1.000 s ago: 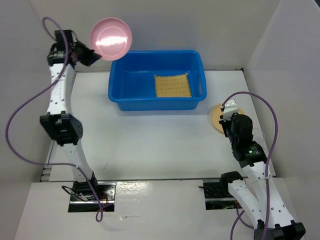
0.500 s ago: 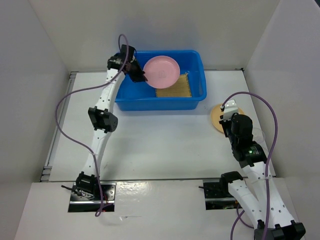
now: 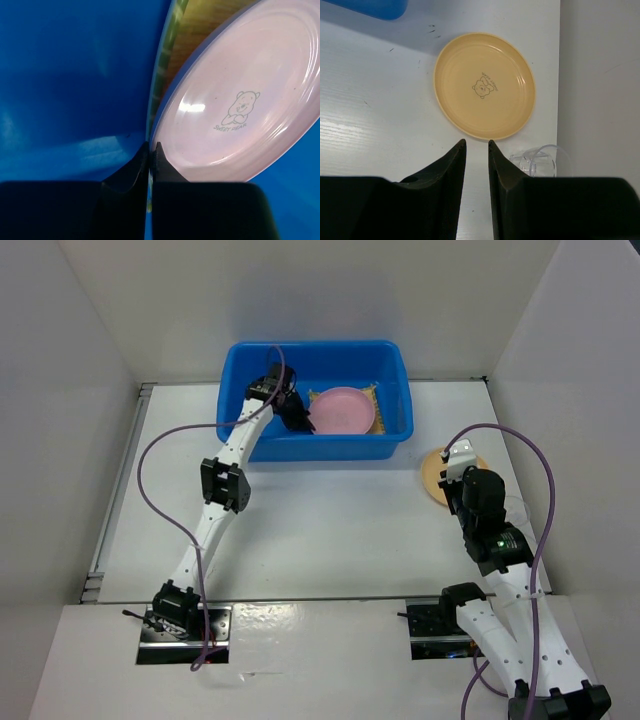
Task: Place the mixed dishes into the plastic bin
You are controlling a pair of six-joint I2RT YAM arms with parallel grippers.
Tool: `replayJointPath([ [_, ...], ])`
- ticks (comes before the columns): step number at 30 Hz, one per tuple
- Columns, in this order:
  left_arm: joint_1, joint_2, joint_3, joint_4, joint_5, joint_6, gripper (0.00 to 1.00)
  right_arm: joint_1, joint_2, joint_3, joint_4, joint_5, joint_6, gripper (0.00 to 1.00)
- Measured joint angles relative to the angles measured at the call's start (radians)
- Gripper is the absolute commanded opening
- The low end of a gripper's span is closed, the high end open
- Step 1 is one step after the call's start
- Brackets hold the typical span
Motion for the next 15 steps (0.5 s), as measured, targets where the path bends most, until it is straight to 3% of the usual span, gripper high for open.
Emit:
replayJointPath([
  [3, 0.000, 0.010, 0.000, 0.035, 0.022, -0.027, 0.06, 0.000, 0.000, 0.000, 0.000, 0.000, 0.001, 0.37],
  [5, 0.001, 0.012, 0.000, 0.057, 0.035, -0.035, 0.24, 0.000, 0.000, 0.000, 0.000, 0.001, 0.001, 0.47],
  [7, 0.003, 0.013, 0.000, 0.078, 0.051, -0.049, 0.46, 0.000, 0.000, 0.000, 0.000, 0.001, 0.003, 0.56],
  [8, 0.005, 0.013, 0.001, 0.088, 0.059, -0.054, 0.59, 0.000, 0.000, 0.000, 0.000, 0.002, 0.003, 0.67],
  [9, 0.006, 0.013, 0.002, 0.094, 0.063, -0.054, 0.84, 0.000, 0.000, 0.000, 0.000, 0.003, 0.005, 0.72],
  [10, 0.006, 0.013, 0.005, 0.100, 0.069, -0.062, 0.92, 0.000, 0.000, 0.000, 0.000, 0.005, 0.003, 0.75],
  [11, 0.007, 0.012, 0.006, 0.105, 0.073, -0.061, 0.99, 0.000, 0.001, 0.000, 0.000, 0.008, 0.003, 0.76],
  [15, 0.014, -0.009, 0.007, 0.108, 0.081, -0.079, 1.00, 0.000, 0.019, 0.000, 0.001, 0.015, 0.005, 0.81],
])
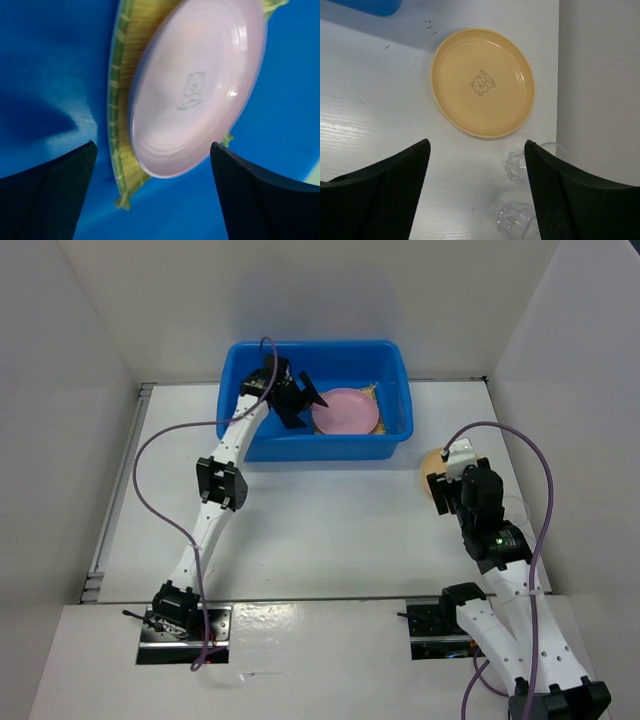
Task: Place the mixed dishes into the plastic bin
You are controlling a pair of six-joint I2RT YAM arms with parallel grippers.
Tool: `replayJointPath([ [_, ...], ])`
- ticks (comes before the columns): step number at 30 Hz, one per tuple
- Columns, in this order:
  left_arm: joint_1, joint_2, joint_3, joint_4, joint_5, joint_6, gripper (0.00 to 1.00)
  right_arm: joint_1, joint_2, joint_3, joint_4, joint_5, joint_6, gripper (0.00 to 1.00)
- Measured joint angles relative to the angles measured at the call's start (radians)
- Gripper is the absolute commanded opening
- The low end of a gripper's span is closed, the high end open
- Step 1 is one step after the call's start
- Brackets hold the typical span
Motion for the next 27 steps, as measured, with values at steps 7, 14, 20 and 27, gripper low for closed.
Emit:
replayJointPath([
  [7, 0.040, -0.253, -0.002, -0.122, -0.087, 0.095, 1.00, -0.029, 0.195, 0.020, -0.011, -0.040, -0.048, 0.46],
  [14, 0.038, -0.776, -0.174, -0.260, -0.340, 0.273, 1.00, -0.119, 0.598, 0.130, -0.032, -0.155, -0.165, 0.70],
  [20, -0.016, -1.029, -0.463, -0.304, -0.428, 0.334, 1.00, -0.142, 0.780, 0.190, -0.039, -0.273, -0.235, 0.78],
  [27, -0.012, -1.046, -0.736, -0.348, -0.491, 0.341, 1.00, -0.143, 0.836, 0.191, -0.037, -0.340, -0.283, 0.76],
])
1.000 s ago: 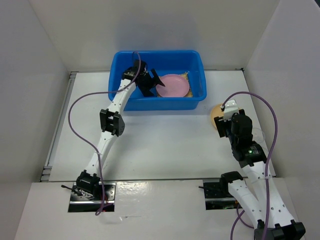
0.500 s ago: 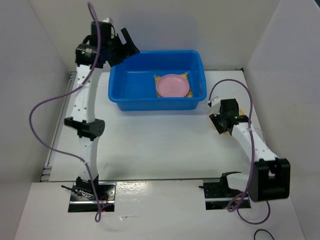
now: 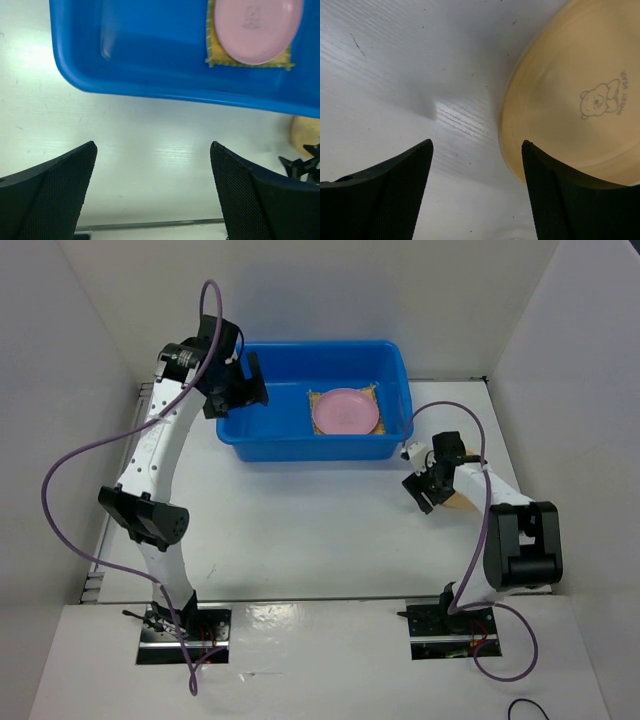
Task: Place the mixed dishes into the plastic bin
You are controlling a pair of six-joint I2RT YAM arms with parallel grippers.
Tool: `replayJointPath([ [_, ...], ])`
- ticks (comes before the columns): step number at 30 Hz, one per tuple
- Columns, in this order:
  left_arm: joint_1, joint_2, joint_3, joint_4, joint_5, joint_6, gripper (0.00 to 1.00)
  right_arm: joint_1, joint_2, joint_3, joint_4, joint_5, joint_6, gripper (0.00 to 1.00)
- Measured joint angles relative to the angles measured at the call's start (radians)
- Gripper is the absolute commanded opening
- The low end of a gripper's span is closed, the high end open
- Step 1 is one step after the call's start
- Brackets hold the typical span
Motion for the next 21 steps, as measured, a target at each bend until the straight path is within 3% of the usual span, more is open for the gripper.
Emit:
replayJointPath([
  [4, 0.000, -0.041, -0.140, 0.018, -0.016, -0.003, 1.00, -0.018, 0.078, 0.000, 0.022, 0.001, -0.031, 0.61],
  [12, 0.069, -0.288, -0.425, 0.109, 0.007, -0.010, 1.00, -0.078, 0.154, 0.068, 0.047, 0.024, -0.098, 0.00],
  [21, 0.140, -0.387, -0.531, 0.151, 0.020, -0.013, 1.00, -0.113, 0.126, 0.225, -0.027, 0.011, -0.106, 0.00],
])
